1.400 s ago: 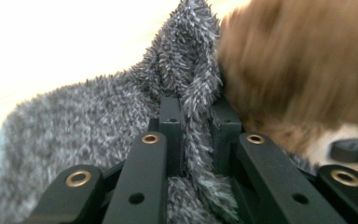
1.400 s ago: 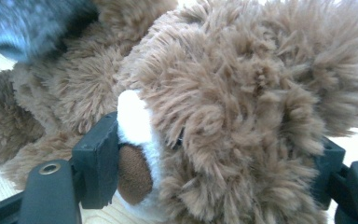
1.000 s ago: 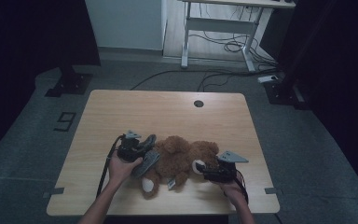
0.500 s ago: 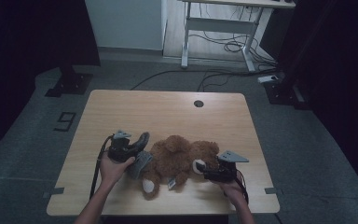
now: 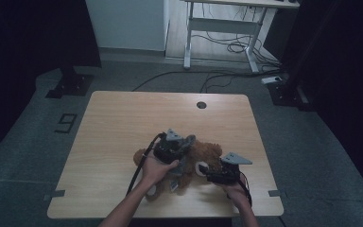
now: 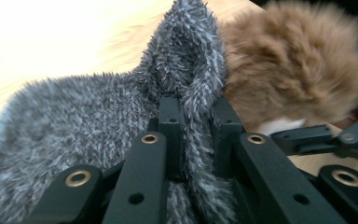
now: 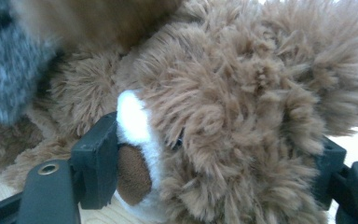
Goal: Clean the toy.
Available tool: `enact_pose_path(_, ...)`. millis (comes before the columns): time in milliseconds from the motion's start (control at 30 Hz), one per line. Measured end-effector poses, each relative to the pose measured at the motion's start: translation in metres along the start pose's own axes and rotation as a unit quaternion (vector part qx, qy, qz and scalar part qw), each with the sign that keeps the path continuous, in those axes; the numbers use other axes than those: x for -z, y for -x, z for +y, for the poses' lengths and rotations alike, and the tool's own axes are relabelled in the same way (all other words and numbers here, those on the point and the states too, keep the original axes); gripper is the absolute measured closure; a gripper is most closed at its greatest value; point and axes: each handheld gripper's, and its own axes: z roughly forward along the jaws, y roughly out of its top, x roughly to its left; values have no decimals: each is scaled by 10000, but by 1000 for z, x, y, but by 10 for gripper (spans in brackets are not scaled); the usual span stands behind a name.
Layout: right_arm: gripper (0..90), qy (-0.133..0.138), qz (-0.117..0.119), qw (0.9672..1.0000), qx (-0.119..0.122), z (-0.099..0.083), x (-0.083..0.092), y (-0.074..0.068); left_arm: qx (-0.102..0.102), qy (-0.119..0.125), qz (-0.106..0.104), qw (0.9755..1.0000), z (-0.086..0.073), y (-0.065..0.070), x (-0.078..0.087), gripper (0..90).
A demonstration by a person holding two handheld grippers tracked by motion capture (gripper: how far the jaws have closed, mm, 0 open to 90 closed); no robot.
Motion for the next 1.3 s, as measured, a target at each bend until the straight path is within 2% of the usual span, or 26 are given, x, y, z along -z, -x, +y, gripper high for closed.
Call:
enact_pose_path(67,240,-8,-8,10000,-6,0,0,0,-67,-5,71,10000,-1,1,-2,781)
enact_pose_path(100,239,-6,-8,10000,-5,0,0,0,-51,3,33,10000,-3,-1,-1,782)
enact_pose_path(267,238,-3,-6,10000,45,0,-1,-1,220,151,-211,9994,-19,-19,8,785)
enact_pose_path(400,237,-4,15,10000,27,0,0,0,266,214,-170,9993,-26,-28,21,785)
enact_pose_path(600,231,12,-10,10000,-5,0,0,0,324,326,114,9989,-43,-44,43,785)
enact_pose_path(800,231,33,-14,10000,-25,0,-1,1,656,298,538,9959,-75,-73,60,784)
enact_pose_path(900,231,30,-24,10000,-24,0,-1,0,942,293,504,9938,-92,-87,64,784)
enact_pose_path(1000,230,36,-32,10000,-26,0,-1,0,1061,285,575,9923,-102,-94,68,784)
enact_pose_path(1100,230,39,-38,10000,-34,0,-1,0,1145,262,669,9908,-107,-99,74,784)
enact_pose_path(1167,231,52,-47,10000,-48,0,-2,0,1218,424,588,9899,-106,-96,82,785)
enact_pose_path(1300,231,77,-85,9999,-103,-1,-4,1,1001,839,431,9905,-93,-74,99,785)
